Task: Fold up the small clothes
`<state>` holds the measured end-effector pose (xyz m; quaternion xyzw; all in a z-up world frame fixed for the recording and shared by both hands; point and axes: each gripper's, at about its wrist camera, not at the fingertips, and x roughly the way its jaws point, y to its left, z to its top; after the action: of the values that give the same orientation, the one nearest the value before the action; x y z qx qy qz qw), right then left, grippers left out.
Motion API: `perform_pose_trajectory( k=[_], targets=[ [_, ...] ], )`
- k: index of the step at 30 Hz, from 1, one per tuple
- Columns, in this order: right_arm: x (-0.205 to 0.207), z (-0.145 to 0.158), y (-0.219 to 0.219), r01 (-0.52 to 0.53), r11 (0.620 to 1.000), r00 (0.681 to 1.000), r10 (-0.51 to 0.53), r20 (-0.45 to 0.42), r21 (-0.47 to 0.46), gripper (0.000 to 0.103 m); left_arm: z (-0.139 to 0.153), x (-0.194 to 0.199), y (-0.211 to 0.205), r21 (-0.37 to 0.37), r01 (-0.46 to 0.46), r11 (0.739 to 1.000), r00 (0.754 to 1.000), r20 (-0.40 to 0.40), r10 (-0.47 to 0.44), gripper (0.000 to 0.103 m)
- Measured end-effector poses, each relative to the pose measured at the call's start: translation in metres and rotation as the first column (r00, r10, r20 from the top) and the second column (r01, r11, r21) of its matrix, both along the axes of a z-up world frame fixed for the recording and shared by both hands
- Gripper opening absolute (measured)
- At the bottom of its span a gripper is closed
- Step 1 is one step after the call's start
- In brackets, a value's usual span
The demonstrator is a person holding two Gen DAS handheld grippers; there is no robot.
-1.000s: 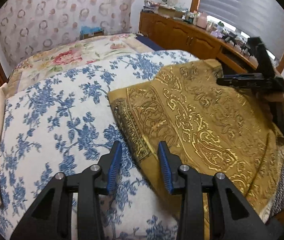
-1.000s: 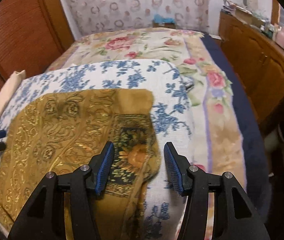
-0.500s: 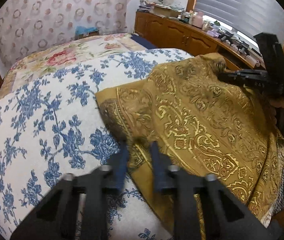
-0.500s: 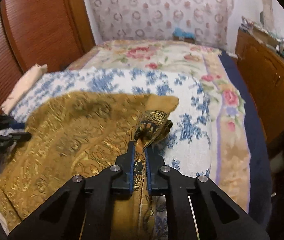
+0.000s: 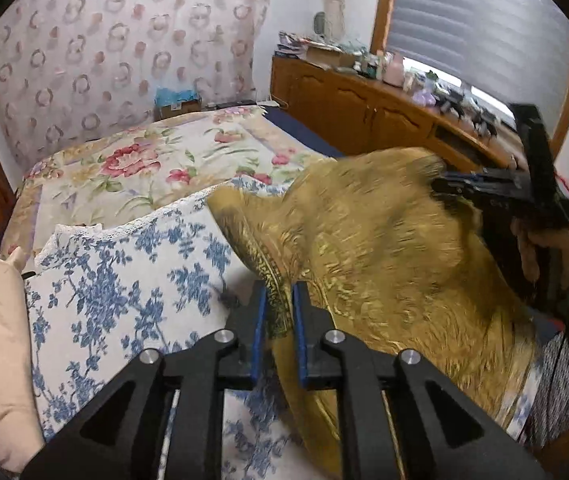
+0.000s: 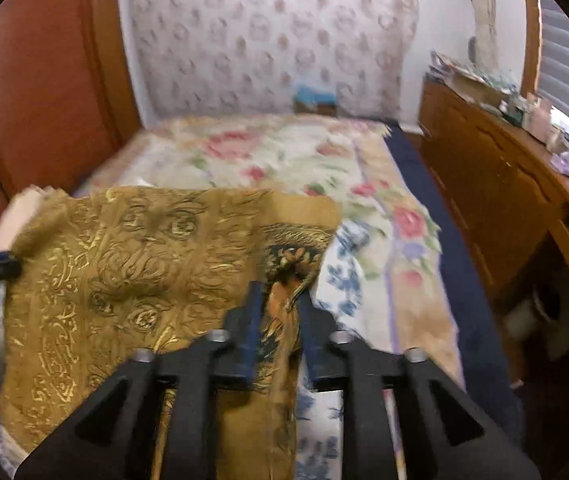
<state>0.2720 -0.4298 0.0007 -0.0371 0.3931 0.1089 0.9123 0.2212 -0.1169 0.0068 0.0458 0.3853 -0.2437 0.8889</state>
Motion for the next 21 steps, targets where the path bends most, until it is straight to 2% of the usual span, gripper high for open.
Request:
perform_pose_trajectory(
  k=[2,6,11,17,21],
  targets=[
    [-0.005,-0.005,-0.002,-0.003,1.000,1.000,0.003,-0.006,-0.027,0.037,-0.004,-0.017,0.006,0.022,0.004,1.000,1.000,0.016,-0.004,0.012],
    [-0.038,-0.010,-0.001,-0.069,0.997,0.998,0.069,0.005,-0.029,0.038,-0.013,-0.070,0.022,0.019,0.020,1.000,1.000,0.017,-0.021,0.012],
    [-0.100,-0.023,0.009,-0.120,0.991,0.993,0.120,-0.001,-0.050,0.039,-0.031,-0.131,0.027,0.016,0.062,0.998,0.998,-0.004,-0.062,0.012],
    [-0.148,-0.029,0.008,-0.127,0.992,0.992,0.127,-0.008,-0.013,0.039,-0.053,-0.154,0.015,0.026,0.112,0.993,0.993,-0.052,-0.111,0.012],
    [-0.164,-0.028,0.005,-0.120,0.993,0.993,0.120,-0.001,0.001,0.039,-0.064,-0.156,0.007,0.040,0.125,0.991,0.990,-0.077,-0.121,0.012]
  ],
)
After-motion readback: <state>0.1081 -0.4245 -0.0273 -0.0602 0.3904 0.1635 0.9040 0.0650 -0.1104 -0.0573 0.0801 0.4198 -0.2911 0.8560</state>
